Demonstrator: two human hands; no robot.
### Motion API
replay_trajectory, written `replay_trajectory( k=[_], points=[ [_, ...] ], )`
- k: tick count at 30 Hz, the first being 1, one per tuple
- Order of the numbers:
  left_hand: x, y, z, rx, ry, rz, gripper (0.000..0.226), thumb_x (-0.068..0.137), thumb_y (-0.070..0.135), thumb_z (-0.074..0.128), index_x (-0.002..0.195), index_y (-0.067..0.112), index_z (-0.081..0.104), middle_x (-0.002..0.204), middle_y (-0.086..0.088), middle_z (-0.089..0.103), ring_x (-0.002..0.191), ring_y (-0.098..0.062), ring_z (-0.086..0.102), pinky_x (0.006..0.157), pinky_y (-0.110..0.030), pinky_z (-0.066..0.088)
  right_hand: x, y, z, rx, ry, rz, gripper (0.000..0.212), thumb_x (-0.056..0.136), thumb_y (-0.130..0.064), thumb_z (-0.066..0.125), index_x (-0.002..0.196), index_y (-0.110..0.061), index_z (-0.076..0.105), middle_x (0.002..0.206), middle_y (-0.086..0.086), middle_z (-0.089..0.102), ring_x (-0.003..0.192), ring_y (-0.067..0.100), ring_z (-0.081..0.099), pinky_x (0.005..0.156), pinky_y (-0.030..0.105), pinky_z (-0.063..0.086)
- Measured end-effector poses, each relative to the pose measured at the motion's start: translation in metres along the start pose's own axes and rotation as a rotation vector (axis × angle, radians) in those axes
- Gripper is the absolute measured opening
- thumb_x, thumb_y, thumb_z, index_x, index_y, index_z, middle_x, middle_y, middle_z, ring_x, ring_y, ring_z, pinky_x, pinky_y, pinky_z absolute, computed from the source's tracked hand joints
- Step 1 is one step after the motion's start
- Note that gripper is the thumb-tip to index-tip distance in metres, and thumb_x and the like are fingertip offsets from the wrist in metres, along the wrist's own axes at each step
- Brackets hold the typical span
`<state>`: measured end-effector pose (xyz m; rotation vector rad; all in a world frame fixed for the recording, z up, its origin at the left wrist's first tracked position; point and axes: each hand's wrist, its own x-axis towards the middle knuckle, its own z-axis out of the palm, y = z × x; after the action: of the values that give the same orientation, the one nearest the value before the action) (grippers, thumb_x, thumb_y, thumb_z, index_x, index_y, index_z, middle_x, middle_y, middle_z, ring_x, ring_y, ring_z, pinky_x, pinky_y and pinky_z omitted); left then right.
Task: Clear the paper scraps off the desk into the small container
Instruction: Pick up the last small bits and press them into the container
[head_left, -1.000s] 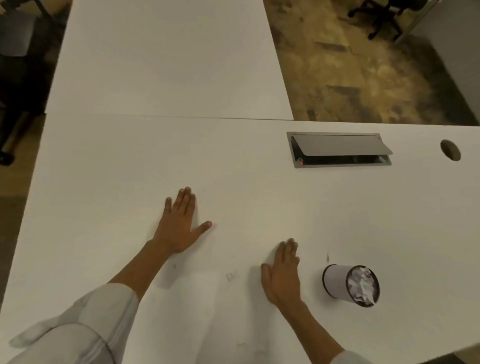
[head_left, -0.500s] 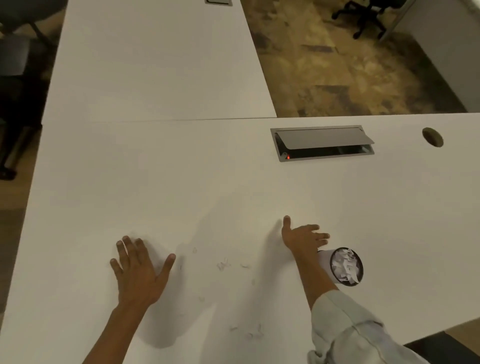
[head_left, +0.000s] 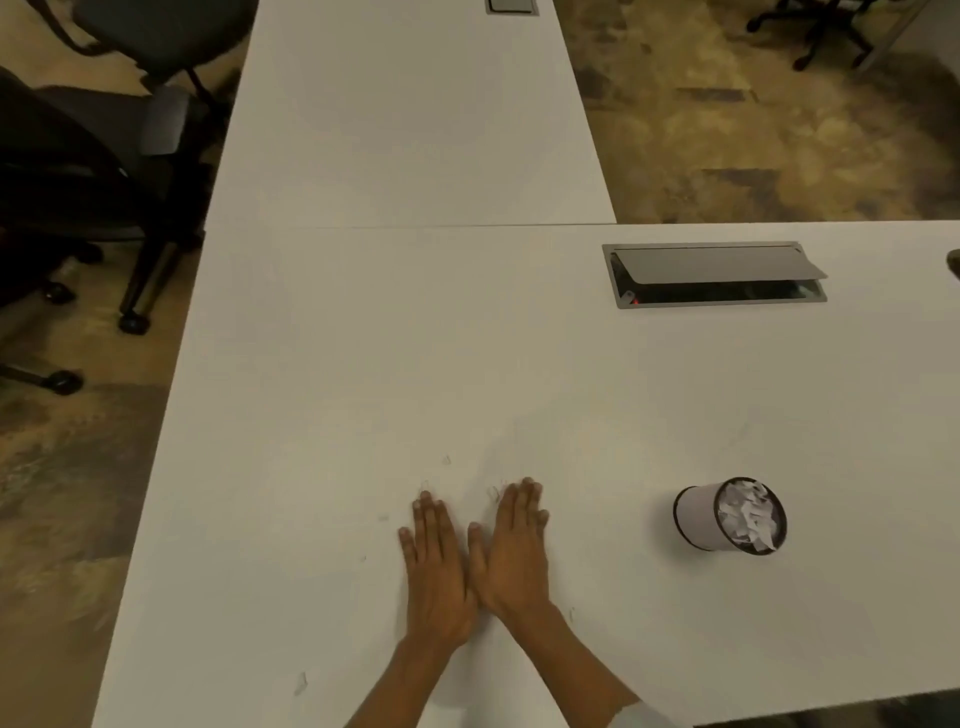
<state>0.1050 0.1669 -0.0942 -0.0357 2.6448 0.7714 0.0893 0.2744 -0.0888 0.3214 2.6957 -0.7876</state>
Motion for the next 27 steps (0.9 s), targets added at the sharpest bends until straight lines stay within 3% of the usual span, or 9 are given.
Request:
replay_trajectory(
  k=[3, 6, 8, 13, 16, 18, 20, 24, 27],
  points=[
    [0.006, -0.012, -0.014, -0.095, 0.037, 0.072, 0.073, 0.094, 0.047, 0.018, 0.148, 0.011, -0.016, 0.158, -0.007, -0.022, 0.147, -0.017, -0.02, 0.121, -0.046, -0.007, 0.005, 0.013, -0.016, 0.099, -0.014, -0.187, 0.068, 0.099, -0.036, 0.034, 0.153, -0.008, 0.003, 0.16, 0.003, -0.004, 0.148, 0.012, -0.007, 0.12, 0.028, -0.002],
    [0.04, -0.027, -0.05, -0.048, 0.046, 0.151, 0.073, 0.095, 0.03, 0.035, 0.149, 0.008, -0.01, 0.159, -0.009, -0.017, 0.147, -0.021, -0.018, 0.121, -0.044, -0.008, 0.046, 0.015, -0.043, 0.057, -0.019, -0.215, 0.059, 0.1, -0.02, 0.038, 0.151, -0.004, 0.013, 0.161, 0.01, 0.01, 0.148, 0.017, 0.005, 0.121, 0.029, 0.003],
    [0.07, -0.032, -0.073, 0.075, -0.017, 0.199, 0.071, 0.097, 0.023, 0.037, 0.149, 0.01, -0.009, 0.159, -0.008, -0.017, 0.147, -0.022, -0.018, 0.122, -0.045, -0.005, 0.067, 0.009, -0.051, -0.074, -0.111, -0.277, 0.058, 0.1, -0.02, 0.035, 0.151, -0.003, 0.011, 0.161, 0.013, 0.008, 0.149, 0.022, 0.003, 0.121, 0.035, 0.004],
    [0.084, -0.03, -0.076, 0.365, -0.253, 0.343, 0.066, 0.099, 0.028, 0.031, 0.15, 0.01, -0.007, 0.159, -0.009, -0.016, 0.148, -0.026, -0.014, 0.121, -0.045, -0.003, 0.047, 0.003, -0.03, -0.29, -0.202, -0.447, 0.063, 0.098, -0.027, 0.034, 0.151, -0.001, 0.011, 0.16, 0.017, 0.005, 0.149, 0.027, 0.0, 0.122, 0.04, 0.006],
    [0.048, -0.027, -0.05, 0.369, -0.222, 0.304, 0.066, 0.098, 0.03, 0.027, 0.149, 0.009, -0.008, 0.157, -0.008, -0.021, 0.148, -0.026, -0.016, 0.121, -0.042, -0.007, -0.004, 0.017, -0.013, -0.302, -0.227, -0.536, 0.064, 0.097, -0.032, 0.032, 0.151, -0.002, 0.014, 0.16, 0.015, 0.004, 0.149, 0.028, 0.003, 0.121, 0.042, 0.0],
    [0.015, -0.028, -0.034, 0.277, -0.194, 0.33, 0.063, 0.099, 0.03, 0.022, 0.149, 0.011, -0.011, 0.153, -0.003, -0.026, 0.148, -0.023, -0.014, 0.121, -0.037, -0.012, -0.036, 0.029, -0.007, -0.291, -0.225, -0.635, 0.065, 0.092, -0.032, 0.038, 0.148, -0.001, 0.027, 0.156, 0.014, 0.013, 0.146, 0.031, 0.018, 0.118, 0.051, 0.009],
    [-0.014, -0.032, -0.025, 0.193, -0.113, 0.334, 0.064, 0.098, 0.031, 0.024, 0.148, 0.016, -0.014, 0.154, 0.0, -0.028, 0.148, -0.019, -0.015, 0.12, -0.035, -0.016, -0.043, 0.035, -0.01, -0.224, -0.216, -0.668, 0.063, 0.09, -0.032, 0.044, 0.145, -0.001, 0.034, 0.153, 0.011, 0.02, 0.143, 0.029, 0.028, 0.118, 0.045, 0.019],
    [-0.055, -0.062, -0.043, 0.064, 0.224, -0.125, 0.077, 0.091, 0.038, 0.037, 0.151, 0.011, -0.003, 0.159, -0.004, -0.013, 0.148, -0.021, -0.013, 0.121, -0.039, -0.01, 0.012, 0.002, -0.026, -0.131, -0.128, -0.549, 0.063, 0.098, -0.034, 0.041, 0.15, -0.004, 0.021, 0.159, 0.012, 0.018, 0.148, 0.023, 0.011, 0.121, 0.041, 0.015],
    [-0.078, -0.094, -0.056, 0.027, 0.293, -0.456, 0.081, 0.091, 0.038, 0.045, 0.149, 0.003, 0.003, 0.16, -0.015, -0.004, 0.148, -0.03, -0.007, 0.121, -0.05, 0.003, 0.064, -0.025, -0.028, -0.183, -0.154, -0.462, 0.065, 0.101, -0.037, 0.034, 0.151, -0.002, 0.013, 0.16, 0.016, 0.008, 0.149, 0.026, 0.002, 0.122, 0.043, 0.008]
  ],
)
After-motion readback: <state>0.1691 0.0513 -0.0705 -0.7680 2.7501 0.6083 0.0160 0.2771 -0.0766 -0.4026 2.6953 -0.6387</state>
